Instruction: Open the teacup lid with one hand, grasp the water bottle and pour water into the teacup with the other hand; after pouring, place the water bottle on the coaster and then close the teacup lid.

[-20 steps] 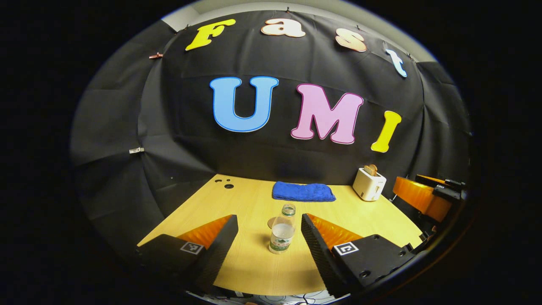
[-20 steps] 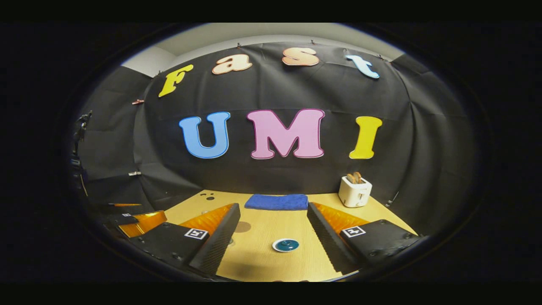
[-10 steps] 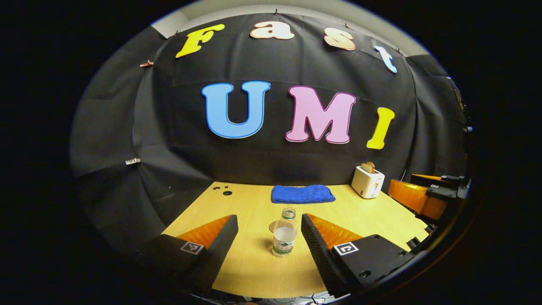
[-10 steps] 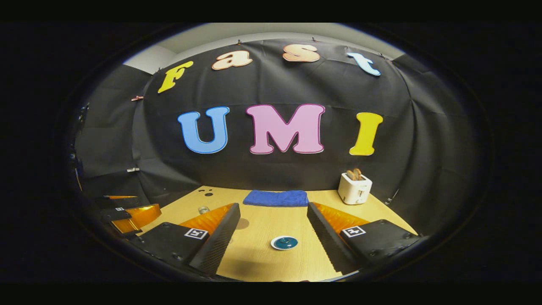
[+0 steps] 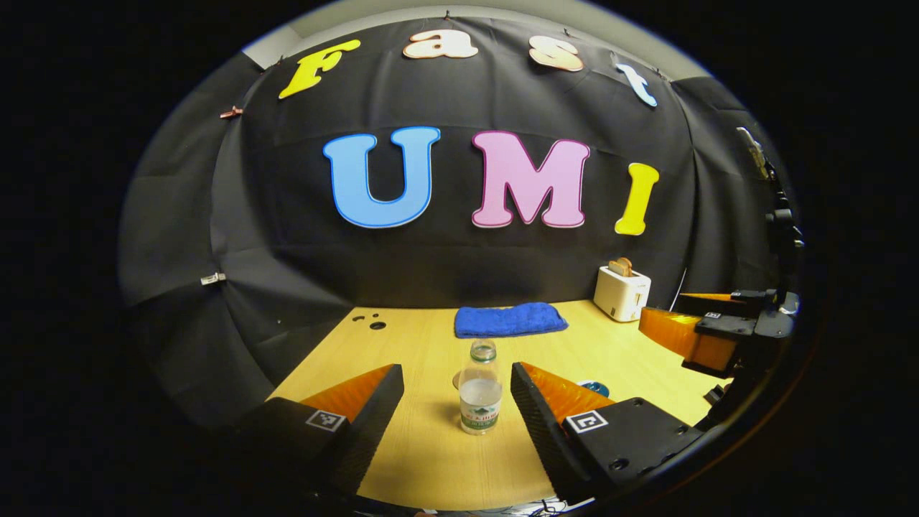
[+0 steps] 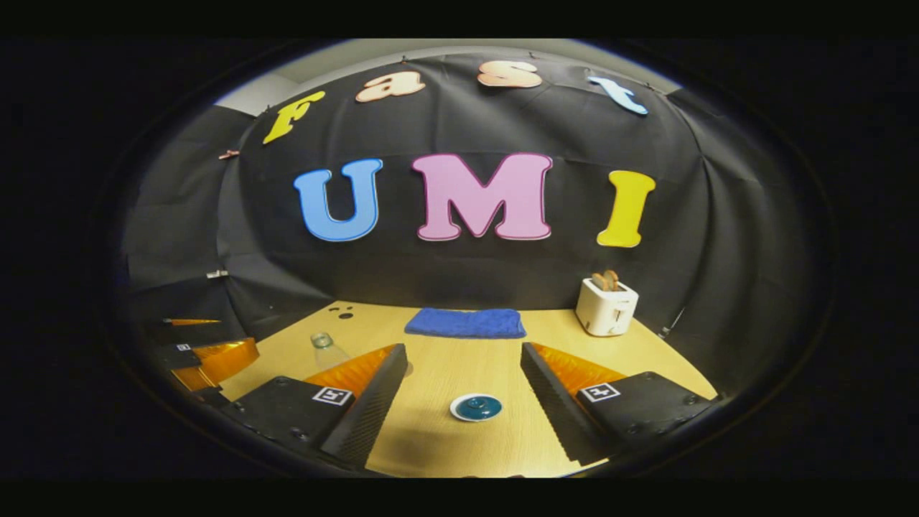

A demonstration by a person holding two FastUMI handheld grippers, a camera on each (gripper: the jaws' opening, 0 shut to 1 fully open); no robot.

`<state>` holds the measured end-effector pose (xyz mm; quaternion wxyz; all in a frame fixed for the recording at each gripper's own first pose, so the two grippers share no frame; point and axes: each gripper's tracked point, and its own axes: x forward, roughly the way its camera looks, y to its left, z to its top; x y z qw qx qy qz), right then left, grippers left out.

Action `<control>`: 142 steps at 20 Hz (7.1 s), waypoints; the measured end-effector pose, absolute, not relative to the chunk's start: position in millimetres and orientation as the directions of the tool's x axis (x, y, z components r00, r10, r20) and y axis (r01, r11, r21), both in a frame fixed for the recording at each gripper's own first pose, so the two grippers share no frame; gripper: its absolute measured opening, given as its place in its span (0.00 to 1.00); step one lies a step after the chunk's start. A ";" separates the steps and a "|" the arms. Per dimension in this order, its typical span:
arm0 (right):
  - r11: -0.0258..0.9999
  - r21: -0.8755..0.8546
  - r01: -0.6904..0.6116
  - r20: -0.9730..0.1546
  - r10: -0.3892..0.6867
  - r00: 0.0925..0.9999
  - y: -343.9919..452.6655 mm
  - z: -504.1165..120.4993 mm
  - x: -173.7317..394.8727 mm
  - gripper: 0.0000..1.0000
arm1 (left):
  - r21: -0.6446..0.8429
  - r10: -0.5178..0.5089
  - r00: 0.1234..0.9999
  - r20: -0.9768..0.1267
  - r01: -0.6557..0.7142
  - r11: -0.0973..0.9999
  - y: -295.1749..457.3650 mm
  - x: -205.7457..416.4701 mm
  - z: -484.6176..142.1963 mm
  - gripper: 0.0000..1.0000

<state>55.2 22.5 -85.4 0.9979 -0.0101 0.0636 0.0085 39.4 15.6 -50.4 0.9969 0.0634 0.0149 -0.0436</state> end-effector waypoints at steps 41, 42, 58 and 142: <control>0.989 -0.125 -0.074 -0.318 0.031 0.948 3.7 -278.2 164.4 0.33 | 0.033 -0.050 0.972 -0.230 0.060 0.998 30.4 105.0 -212.1 0.92; 0.989 -0.122 -0.081 -0.321 0.038 0.946 4.6 -277.7 164.3 0.28 | 0.047 -0.062 0.973 -0.220 0.075 0.996 27.5 108.0 -209.3 0.95; 0.991 -0.129 -0.037 -0.251 0.004 0.968 -29.8 -230.3 139.1 0.28 | 0.119 -0.252 0.965 -0.069 0.259 0.958 -19.7 199.4 -161.2 0.96; 0.995 -0.064 -0.079 -0.348 0.052 0.936 -72.1 -246.2 86.9 0.28 | 0.256 -0.252 0.938 -0.240 0.311 0.915 -61.7 251.3 -174.4 0.82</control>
